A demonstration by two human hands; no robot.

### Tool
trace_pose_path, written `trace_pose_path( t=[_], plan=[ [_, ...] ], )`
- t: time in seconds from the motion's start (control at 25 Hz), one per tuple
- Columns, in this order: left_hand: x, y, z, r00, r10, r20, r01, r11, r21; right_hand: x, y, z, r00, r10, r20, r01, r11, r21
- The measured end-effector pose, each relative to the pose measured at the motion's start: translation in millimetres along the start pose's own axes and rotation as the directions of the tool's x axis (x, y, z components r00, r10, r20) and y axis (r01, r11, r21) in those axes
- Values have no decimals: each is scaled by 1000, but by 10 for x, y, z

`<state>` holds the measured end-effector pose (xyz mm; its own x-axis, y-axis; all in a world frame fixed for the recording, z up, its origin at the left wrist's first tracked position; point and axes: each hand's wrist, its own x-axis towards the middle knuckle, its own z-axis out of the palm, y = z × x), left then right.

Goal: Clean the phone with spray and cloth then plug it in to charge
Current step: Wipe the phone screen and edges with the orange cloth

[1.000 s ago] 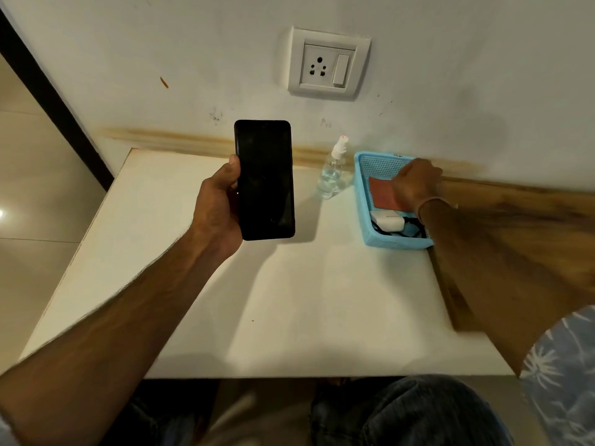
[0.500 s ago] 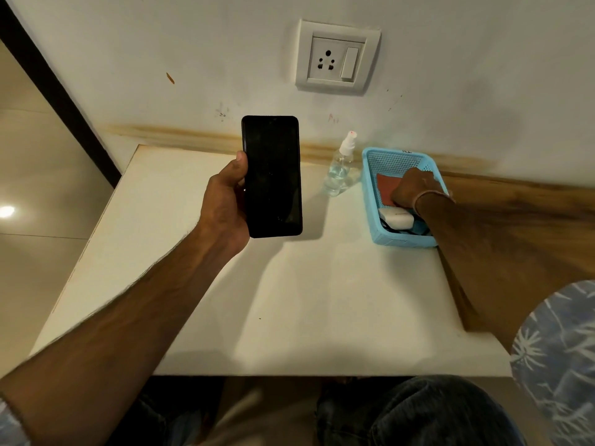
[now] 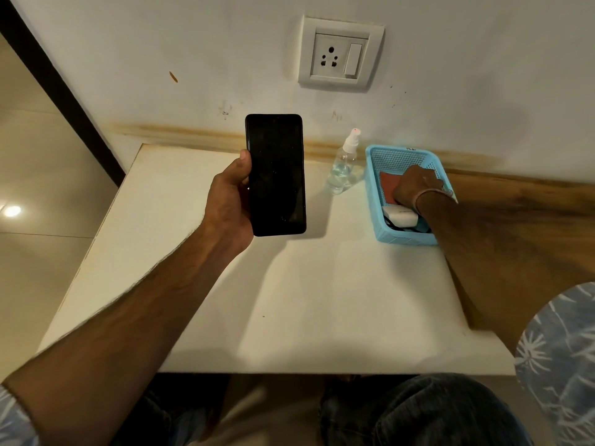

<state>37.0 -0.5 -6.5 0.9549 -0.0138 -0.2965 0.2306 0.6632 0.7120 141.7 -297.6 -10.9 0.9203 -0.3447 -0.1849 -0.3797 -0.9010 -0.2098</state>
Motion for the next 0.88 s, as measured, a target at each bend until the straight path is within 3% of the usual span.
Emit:
trace_pose_path(
  t=[0.16, 0.36, 0.52, 0.68, 0.88],
  plan=[
    [2, -3, -7, 1000, 4, -1, -4, 1000, 3, -34, -56, 28, 997, 75, 5, -75, 997, 14],
    [-3, -2, -8, 1000, 10, -1, -10, 1000, 10, -35, -3, 11, 998, 67, -18, -65, 994, 82],
    [3, -5, -8, 1000, 7, 2, -7, 1000, 8, -74, 23, -66, 997, 68, -30, -56, 956, 289],
    [1, -1, -9, 1000, 1, 10, -1, 1000, -2, -77, 37, -378, 985, 89, 149, -168, 699, 695],
    [-19, 14, 9, 1000, -8, 10, 9, 1000, -11, -429, -106, -751, 966, -183, 182, -76, 473, 878]
  ],
)
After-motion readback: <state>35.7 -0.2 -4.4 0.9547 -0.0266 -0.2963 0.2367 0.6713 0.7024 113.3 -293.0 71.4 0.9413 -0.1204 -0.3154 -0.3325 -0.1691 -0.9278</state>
